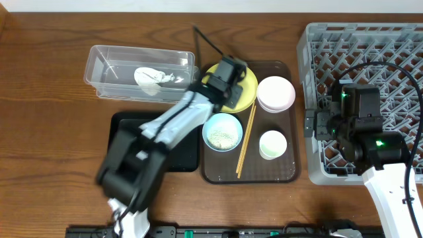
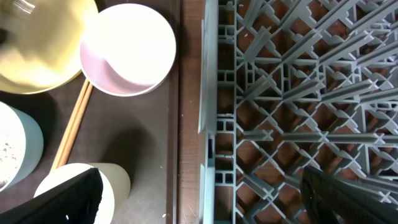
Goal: Sort waste into correct bins and load items into the dishwasher rack
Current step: 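Carry the wrapper with left gripper and drop it into clear container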
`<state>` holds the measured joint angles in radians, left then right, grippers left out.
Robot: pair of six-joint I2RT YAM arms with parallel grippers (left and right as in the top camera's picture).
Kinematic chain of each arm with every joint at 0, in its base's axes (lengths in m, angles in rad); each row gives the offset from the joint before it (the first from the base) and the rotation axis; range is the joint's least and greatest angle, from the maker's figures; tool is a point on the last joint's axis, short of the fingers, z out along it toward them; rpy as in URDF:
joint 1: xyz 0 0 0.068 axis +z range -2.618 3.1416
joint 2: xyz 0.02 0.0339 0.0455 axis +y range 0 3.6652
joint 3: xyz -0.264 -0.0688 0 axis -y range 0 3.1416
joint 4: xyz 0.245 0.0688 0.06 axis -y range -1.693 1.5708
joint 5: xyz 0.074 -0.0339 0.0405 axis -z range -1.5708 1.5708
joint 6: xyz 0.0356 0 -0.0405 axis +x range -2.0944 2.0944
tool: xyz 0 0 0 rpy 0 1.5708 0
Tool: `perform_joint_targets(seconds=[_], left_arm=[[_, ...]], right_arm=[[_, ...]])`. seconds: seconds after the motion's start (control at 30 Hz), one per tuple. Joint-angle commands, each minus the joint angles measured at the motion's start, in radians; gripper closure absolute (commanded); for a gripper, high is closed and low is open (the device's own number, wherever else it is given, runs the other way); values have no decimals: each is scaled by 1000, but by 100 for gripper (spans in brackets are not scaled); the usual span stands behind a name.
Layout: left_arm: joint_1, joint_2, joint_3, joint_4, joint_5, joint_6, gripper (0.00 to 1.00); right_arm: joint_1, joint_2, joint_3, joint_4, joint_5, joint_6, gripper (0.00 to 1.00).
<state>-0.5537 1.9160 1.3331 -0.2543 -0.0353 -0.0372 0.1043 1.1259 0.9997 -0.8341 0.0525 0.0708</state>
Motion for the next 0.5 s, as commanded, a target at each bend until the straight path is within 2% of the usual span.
perform_joint_targets(seconds=[0.0, 0.13, 0.3, 0.4, 0.47], left_arm=[[71, -128, 8, -45, -120, -238, 94], [184, -174, 8, -91, -119, -468, 94], [332, -148, 8, -137, -118, -785, 94], [384, -113, 8, -130, -118, -856, 94], [403, -94, 8, -127, -115, -863, 92]], right_arm=[[0, -2, 18, 0, -4, 3, 1], [0, -2, 18, 0, -5, 3, 1], [0, -2, 18, 0, -5, 3, 1], [0, -2, 18, 0, -5, 3, 1], [0, -2, 18, 0, -5, 3, 1]])
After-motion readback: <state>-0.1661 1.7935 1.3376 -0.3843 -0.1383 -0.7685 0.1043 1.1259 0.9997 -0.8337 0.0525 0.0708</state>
